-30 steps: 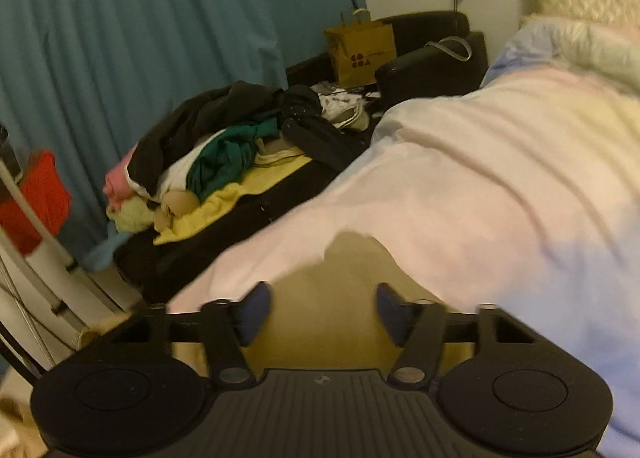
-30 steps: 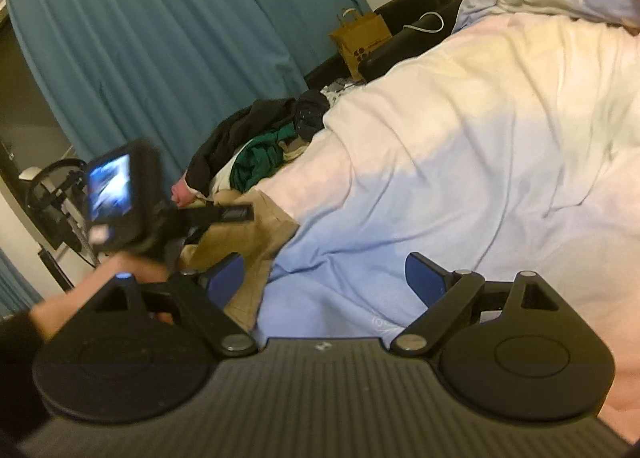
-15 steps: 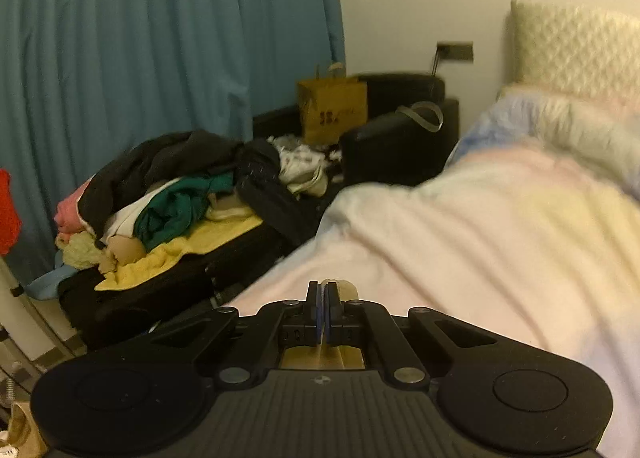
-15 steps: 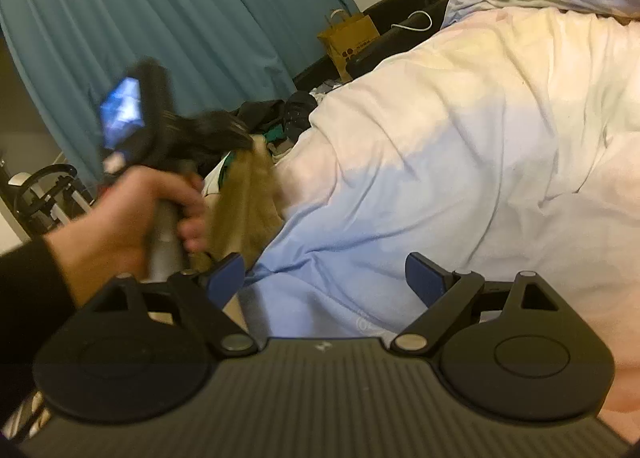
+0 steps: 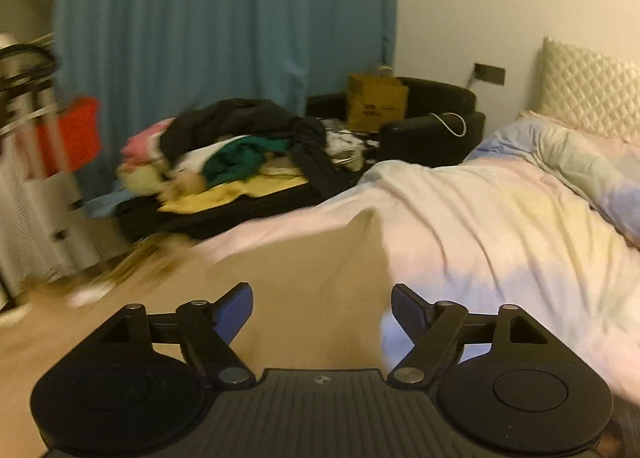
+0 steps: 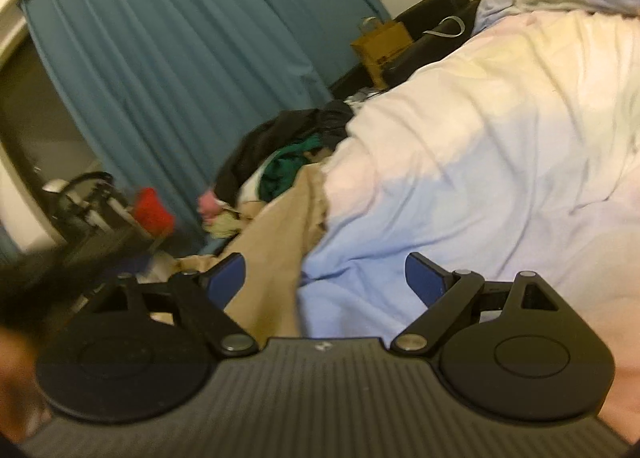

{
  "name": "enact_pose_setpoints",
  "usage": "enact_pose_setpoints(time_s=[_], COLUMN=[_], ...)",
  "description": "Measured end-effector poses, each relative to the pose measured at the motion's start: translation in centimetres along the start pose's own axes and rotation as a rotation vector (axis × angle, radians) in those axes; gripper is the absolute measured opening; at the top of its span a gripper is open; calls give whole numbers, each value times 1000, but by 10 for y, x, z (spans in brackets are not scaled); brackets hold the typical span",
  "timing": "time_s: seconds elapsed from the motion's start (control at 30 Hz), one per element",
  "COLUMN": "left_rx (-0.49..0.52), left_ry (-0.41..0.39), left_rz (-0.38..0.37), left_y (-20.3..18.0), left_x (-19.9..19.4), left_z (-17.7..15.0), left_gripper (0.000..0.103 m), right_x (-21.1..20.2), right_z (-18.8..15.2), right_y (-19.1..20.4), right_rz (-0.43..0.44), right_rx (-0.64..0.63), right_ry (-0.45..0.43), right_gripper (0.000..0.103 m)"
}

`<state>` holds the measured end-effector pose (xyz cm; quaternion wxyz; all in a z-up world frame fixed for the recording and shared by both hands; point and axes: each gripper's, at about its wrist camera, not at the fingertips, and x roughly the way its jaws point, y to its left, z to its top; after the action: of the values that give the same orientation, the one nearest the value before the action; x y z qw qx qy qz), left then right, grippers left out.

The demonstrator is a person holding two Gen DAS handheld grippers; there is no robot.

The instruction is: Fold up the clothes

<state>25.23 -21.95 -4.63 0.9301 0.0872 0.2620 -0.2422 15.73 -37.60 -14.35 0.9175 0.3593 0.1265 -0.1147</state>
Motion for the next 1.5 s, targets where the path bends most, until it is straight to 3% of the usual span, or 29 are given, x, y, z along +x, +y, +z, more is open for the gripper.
enact_pose_setpoints(time_s=[0.03, 0.13, 0.27, 0.43, 0.63, 0.83, 1.1, 1.2, 1.33, 1.5], left_rx=[-21, -112, -255, -400, -534, -660, -677, -692, -712, -718], left_ry=[0, -3, -23, 0, 15, 62, 90, 84, 76, 68], left_rz=[24, 76, 96, 94, 94, 49, 8, 4, -1, 3], left_y=[8, 29, 50, 67, 94, 115, 123, 125, 128, 130], left_x=[-27, -101, -182, -226, -223, -193, -178, -180, -182, -184], left_z=[-13, -56, -113, -155, -168, -165, -166, -166, -166, -166], left_gripper=[79, 81, 84, 84, 84, 84, 84, 84, 84, 84], right_x=[-1, -5, 32, 84, 143, 160, 183, 190, 190, 188], right_z=[1, 3, 11, 22, 34, 32, 29, 26, 21, 18], right_y=[1, 3, -3, -13, -24, -28, -34, -34, -35, -24], right_rz=[17, 70, 85, 92, 101, 126, 159, 110, 91, 111], right_rx=[10, 45, 147, 283, 428, 376, 305, 255, 221, 149], right_ry=[9, 43, 97, 164, 235, 205, 165, 199, 237, 289], right_gripper=[72, 61, 46, 42, 43, 43, 42, 39, 25, 26])
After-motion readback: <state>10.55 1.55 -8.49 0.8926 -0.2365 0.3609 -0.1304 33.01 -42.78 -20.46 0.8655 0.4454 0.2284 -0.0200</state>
